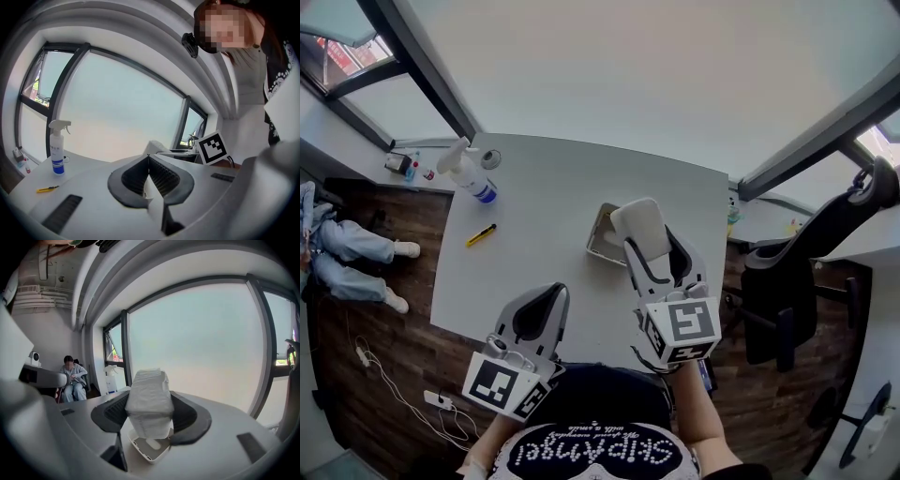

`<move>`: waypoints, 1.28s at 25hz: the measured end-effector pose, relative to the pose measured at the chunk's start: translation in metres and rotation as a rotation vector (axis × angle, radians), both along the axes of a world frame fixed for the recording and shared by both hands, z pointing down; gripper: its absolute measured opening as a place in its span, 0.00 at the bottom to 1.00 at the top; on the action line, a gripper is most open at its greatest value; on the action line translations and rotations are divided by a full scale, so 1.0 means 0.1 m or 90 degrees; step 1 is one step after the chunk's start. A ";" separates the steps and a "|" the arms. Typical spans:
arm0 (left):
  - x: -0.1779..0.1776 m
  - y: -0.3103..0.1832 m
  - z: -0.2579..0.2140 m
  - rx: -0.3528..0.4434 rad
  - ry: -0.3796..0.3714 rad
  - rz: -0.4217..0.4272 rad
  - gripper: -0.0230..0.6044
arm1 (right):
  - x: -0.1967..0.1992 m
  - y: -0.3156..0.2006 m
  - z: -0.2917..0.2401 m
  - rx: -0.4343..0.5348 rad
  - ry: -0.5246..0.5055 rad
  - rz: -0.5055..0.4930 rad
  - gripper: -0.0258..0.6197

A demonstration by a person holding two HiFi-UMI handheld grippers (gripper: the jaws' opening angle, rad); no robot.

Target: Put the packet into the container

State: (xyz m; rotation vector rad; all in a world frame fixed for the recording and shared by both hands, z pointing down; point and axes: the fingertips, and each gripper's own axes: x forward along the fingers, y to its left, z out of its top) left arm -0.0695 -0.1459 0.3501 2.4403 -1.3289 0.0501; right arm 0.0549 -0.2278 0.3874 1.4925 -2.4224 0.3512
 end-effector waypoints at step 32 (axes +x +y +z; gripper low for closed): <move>-0.06 0.01 0.01 -0.002 0.012 -0.020 0.05 | -0.21 -0.37 1.14 -0.112 0.046 -0.020 0.44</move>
